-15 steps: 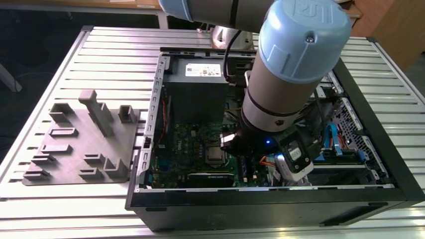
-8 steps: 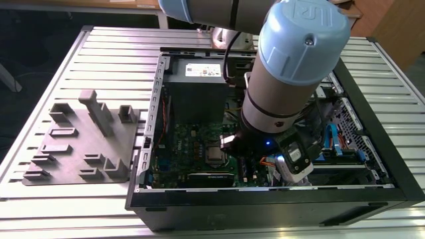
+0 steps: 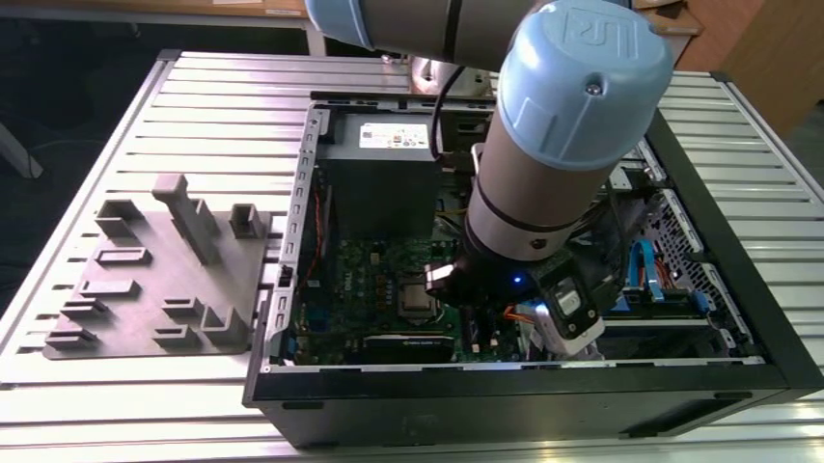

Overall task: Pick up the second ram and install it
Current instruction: 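Press down the second ram until it locks into place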

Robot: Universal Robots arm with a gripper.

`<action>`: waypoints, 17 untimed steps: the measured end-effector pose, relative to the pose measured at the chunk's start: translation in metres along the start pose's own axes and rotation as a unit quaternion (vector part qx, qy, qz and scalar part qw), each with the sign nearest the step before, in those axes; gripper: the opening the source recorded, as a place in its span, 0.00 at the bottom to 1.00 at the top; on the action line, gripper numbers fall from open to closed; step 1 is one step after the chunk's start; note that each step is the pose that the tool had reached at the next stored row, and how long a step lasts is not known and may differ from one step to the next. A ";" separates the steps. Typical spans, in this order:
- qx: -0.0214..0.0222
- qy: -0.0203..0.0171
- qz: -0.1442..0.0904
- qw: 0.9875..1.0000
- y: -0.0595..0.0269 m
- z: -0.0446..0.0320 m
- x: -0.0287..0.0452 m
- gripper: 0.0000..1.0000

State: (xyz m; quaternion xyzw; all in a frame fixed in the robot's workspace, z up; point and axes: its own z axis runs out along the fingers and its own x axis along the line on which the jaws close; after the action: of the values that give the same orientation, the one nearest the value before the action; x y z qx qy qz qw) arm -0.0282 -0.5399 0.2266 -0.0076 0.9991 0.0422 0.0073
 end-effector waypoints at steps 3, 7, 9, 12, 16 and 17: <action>0.000 0.000 0.000 1.000 -0.0002 0.0020 0.0002 0.07; 0.000 0.000 0.000 1.000 -0.0002 0.0022 0.0002 0.07; 0.000 0.000 0.000 1.000 -0.0002 0.0024 0.0002 0.07; 0.000 0.000 0.000 1.000 -0.0003 0.0042 0.0002 0.07; 0.000 0.000 0.000 1.000 -0.0004 0.0043 0.0003 0.07; 0.000 0.000 0.000 1.000 -0.0004 0.0050 0.0003 0.07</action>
State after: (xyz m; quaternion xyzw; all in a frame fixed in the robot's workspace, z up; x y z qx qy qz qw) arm -0.0284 -0.5399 0.2216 -0.0076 0.9991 0.0421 0.0073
